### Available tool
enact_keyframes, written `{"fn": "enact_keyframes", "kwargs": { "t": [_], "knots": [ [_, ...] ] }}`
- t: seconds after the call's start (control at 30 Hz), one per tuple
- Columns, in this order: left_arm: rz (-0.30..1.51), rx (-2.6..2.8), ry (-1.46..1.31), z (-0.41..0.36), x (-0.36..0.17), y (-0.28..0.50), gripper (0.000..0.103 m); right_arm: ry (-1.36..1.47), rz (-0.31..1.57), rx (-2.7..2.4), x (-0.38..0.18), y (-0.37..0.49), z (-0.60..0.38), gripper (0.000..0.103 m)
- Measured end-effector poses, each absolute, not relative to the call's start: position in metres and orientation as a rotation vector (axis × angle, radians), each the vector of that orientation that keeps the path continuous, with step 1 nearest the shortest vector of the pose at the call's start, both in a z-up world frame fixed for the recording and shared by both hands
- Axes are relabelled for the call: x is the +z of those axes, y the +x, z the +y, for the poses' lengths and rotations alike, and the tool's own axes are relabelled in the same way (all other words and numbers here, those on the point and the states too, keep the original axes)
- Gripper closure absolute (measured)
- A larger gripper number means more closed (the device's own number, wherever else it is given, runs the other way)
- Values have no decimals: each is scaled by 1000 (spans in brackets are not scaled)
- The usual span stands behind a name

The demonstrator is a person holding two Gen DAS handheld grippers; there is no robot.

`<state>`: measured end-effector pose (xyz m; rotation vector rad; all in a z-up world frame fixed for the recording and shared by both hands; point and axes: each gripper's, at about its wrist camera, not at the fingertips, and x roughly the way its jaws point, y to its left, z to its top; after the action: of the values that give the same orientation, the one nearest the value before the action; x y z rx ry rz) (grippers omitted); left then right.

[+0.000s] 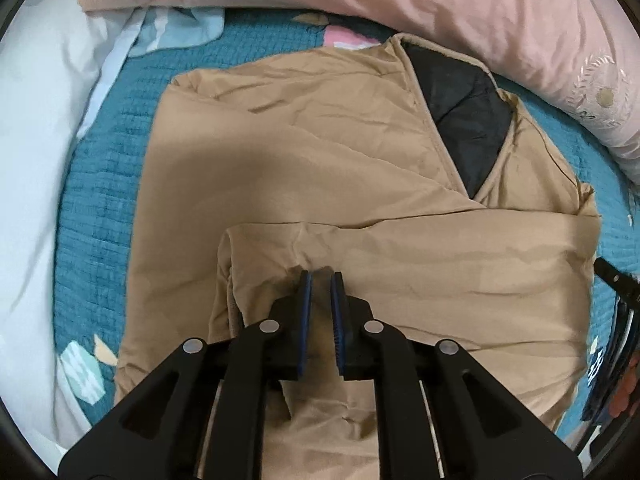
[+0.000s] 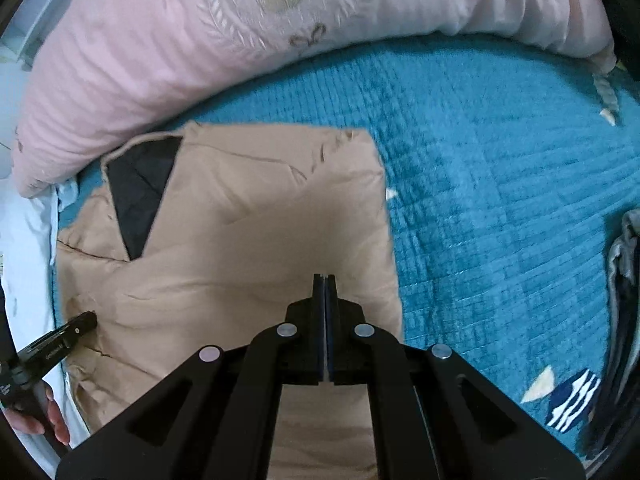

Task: Fold large clothes
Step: 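Release the sleeve with the right tool while the left tool presses the folded jacket, then grasp the tan jacket's hem edge with both tools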

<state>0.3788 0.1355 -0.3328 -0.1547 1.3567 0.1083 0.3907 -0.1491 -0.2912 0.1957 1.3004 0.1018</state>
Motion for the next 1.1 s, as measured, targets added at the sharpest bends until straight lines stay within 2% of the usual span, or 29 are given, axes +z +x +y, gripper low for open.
{"fn": "enact_keyframes", "kwargs": {
  "t": [0.1,0.37,0.4,0.43,0.5,0.57,0.8,1.0,1.1],
  "knots": [
    [1345,98,-153,138,-321,379,85,198,1285,117,-278,387,-151,102],
    [1295,91,-128,150,-290,381,55,241,1245,118,-247,398,-163,97],
    [1289,92,-128,155,-286,384,53,243,1249,109,-246,400,-164,89],
    [1285,91,-128,159,-283,387,50,241,1252,95,-245,403,-167,74],
    [1281,93,-132,159,-279,382,49,234,1236,66,-240,409,-176,60],
    [1280,89,-143,167,-274,389,41,237,1229,61,-239,416,-180,60],
    [1305,156,-149,210,-290,424,41,240,1302,60,-265,453,-181,60],
    [1340,204,-277,252,-321,453,41,260,1380,46,-304,480,-182,60],
    [1355,229,-285,263,-337,464,34,264,1404,43,-321,490,-182,60]
  ]
}}
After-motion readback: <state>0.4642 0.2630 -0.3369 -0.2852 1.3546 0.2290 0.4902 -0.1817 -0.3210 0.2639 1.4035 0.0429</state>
